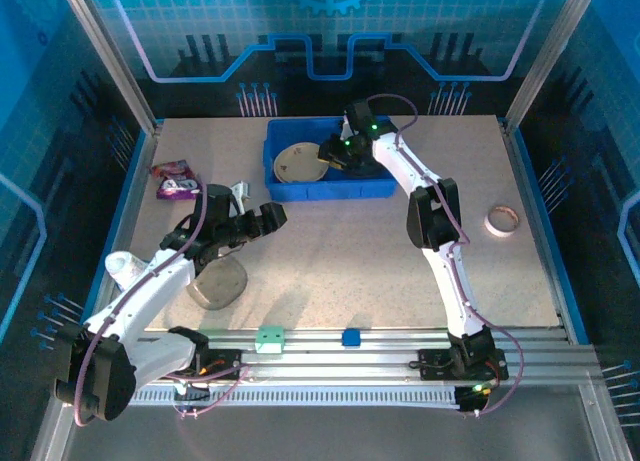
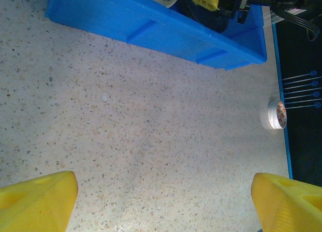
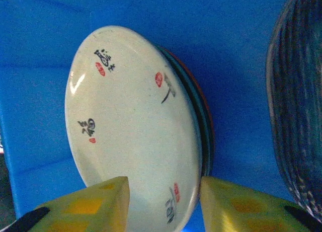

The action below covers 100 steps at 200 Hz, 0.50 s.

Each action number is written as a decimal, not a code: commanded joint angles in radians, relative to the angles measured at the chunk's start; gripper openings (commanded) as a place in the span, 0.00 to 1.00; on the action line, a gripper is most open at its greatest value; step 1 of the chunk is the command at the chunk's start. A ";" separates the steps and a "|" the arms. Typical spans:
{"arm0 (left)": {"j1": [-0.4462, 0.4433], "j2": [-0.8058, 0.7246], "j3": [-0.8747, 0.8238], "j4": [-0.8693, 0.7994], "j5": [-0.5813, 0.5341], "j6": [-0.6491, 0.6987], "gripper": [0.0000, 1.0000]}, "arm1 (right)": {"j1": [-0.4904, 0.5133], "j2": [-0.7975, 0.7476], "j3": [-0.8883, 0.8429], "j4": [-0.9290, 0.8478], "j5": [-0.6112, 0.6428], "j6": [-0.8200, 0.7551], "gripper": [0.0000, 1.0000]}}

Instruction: Place the plates into the plastic bin on the countertop

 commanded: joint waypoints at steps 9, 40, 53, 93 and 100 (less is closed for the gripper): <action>0.006 0.006 0.003 0.015 0.013 0.006 0.90 | 0.003 -0.059 0.013 -0.057 0.071 -0.060 0.43; 0.006 0.004 0.000 0.015 0.005 0.006 0.90 | 0.006 -0.112 -0.024 -0.078 0.130 -0.108 0.43; 0.006 0.001 0.000 0.015 0.001 0.007 0.91 | 0.011 -0.150 -0.056 -0.070 0.155 -0.128 0.42; 0.006 -0.004 0.000 0.022 -0.015 0.007 0.91 | 0.060 -0.356 -0.212 0.022 0.279 -0.196 0.42; 0.006 -0.005 0.000 0.025 -0.020 0.007 0.91 | 0.073 -0.389 -0.258 0.049 0.294 -0.202 0.42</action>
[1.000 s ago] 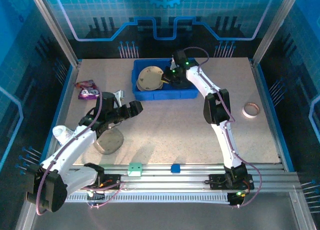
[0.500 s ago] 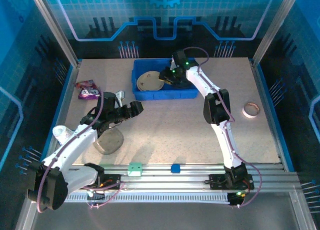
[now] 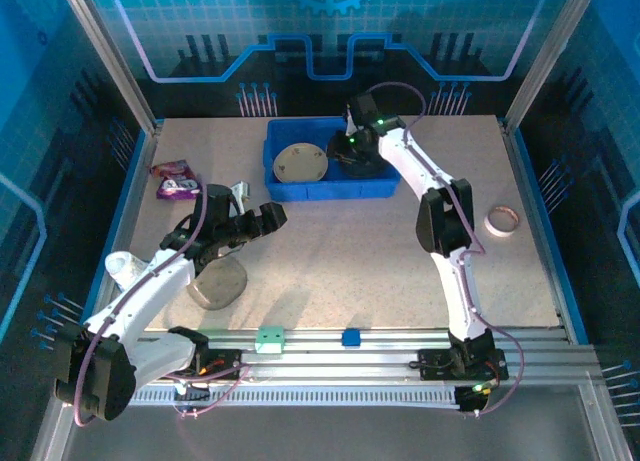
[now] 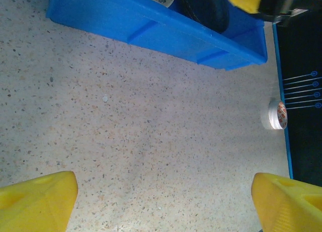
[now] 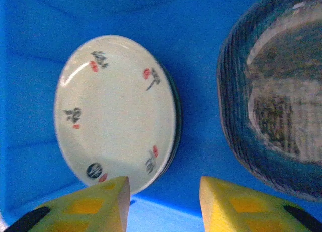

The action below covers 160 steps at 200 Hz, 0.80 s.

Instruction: Place the plates into the plastic bin on the countertop

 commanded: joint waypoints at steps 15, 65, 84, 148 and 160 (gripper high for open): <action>0.006 -0.005 0.001 0.027 -0.027 0.007 0.91 | 0.082 -0.235 -0.151 0.110 0.106 -0.074 0.42; 0.007 0.020 0.015 -0.003 -0.078 0.005 0.91 | 0.169 -0.351 -0.351 0.237 -0.123 -0.052 0.42; 0.013 0.009 0.020 -0.015 -0.088 0.009 0.92 | 0.212 -0.376 -0.416 0.271 -0.171 -0.040 0.41; 0.071 -0.016 0.018 -0.023 -0.046 -0.016 0.93 | 0.352 -0.351 -0.508 0.297 -0.215 -0.032 0.39; 0.081 -0.015 0.018 -0.022 -0.029 -0.020 0.93 | 0.376 -0.337 -0.511 0.296 -0.215 -0.039 0.39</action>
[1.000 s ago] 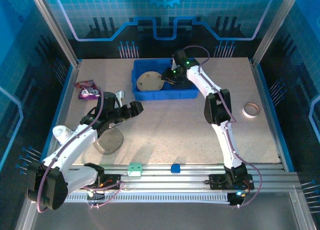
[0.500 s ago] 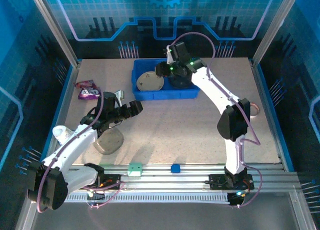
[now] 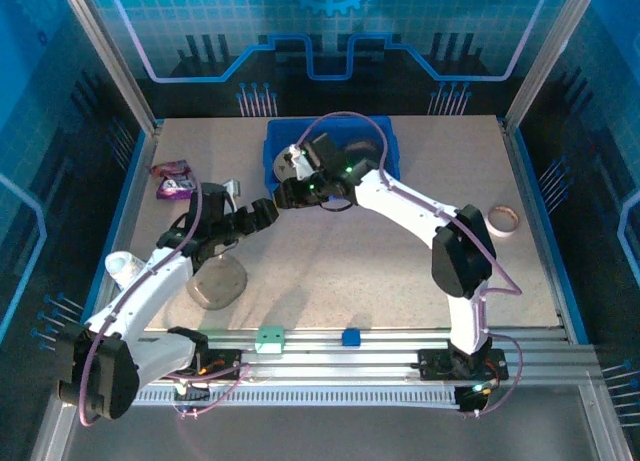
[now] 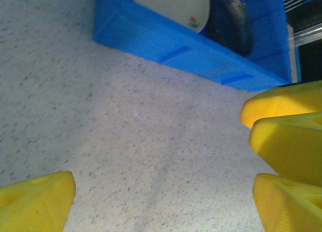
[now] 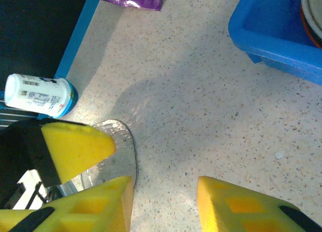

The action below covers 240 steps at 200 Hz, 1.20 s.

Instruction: Place the plates into the plastic bin on the countertop

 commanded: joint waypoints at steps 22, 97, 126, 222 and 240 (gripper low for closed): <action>0.033 -0.023 0.009 0.001 0.038 -0.020 0.92 | 0.074 0.059 -0.026 0.023 -0.089 0.000 0.39; 0.072 -0.085 -0.073 0.002 0.040 -0.048 0.92 | 0.097 0.221 0.055 -0.047 -0.253 -0.044 0.33; 0.086 -0.104 -0.068 -0.044 -0.001 -0.058 0.92 | 0.112 0.282 0.102 -0.101 -0.303 -0.069 0.35; 0.250 -0.296 -0.149 -0.115 -0.027 -0.126 0.93 | 0.120 0.419 0.194 -0.127 -0.447 -0.072 0.37; 0.268 -0.314 -0.168 -0.112 -0.015 -0.140 0.94 | 0.128 0.449 0.231 -0.146 -0.448 -0.076 0.36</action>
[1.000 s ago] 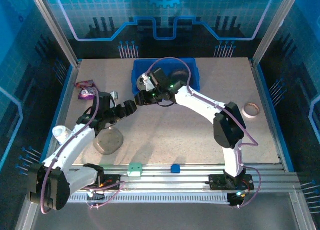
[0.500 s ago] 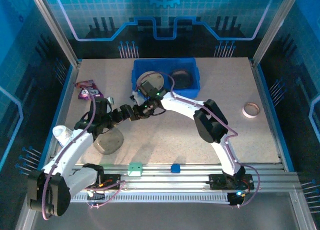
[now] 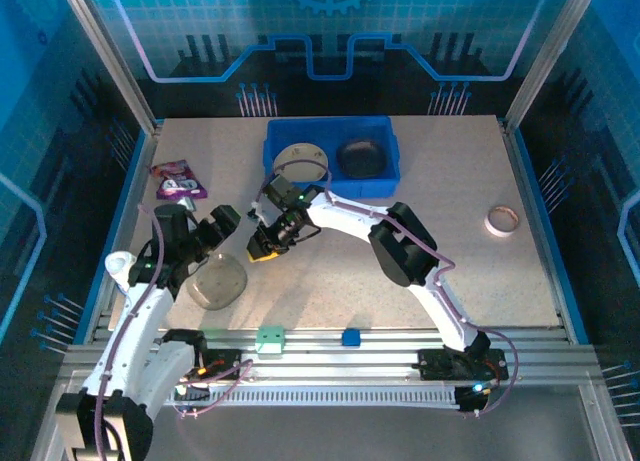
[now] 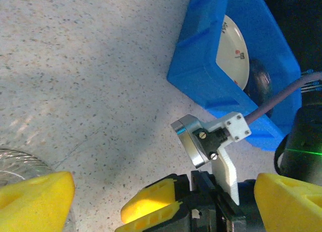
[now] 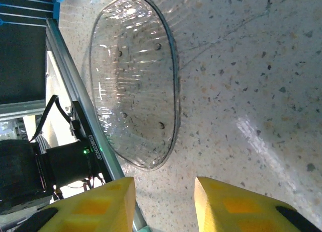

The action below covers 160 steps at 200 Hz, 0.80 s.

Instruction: Place the plates into the plastic bin on the countertop

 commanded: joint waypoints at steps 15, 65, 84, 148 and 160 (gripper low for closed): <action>0.041 -0.043 -0.052 0.000 0.036 -0.048 0.94 | 0.019 0.078 0.088 -0.060 -0.049 -0.015 0.35; 0.063 -0.059 -0.078 0.006 0.065 -0.047 0.94 | 0.036 0.145 0.178 -0.090 -0.056 -0.008 0.35; 0.067 -0.071 -0.083 0.004 0.067 -0.047 0.94 | 0.041 0.162 0.196 -0.098 -0.057 -0.007 0.34; 0.081 -0.098 -0.102 -0.006 0.073 -0.045 0.94 | 0.052 0.220 0.269 -0.149 -0.062 -0.013 0.33; 0.084 -0.099 -0.103 -0.007 0.075 -0.043 0.94 | 0.055 0.232 0.283 -0.157 -0.066 -0.016 0.32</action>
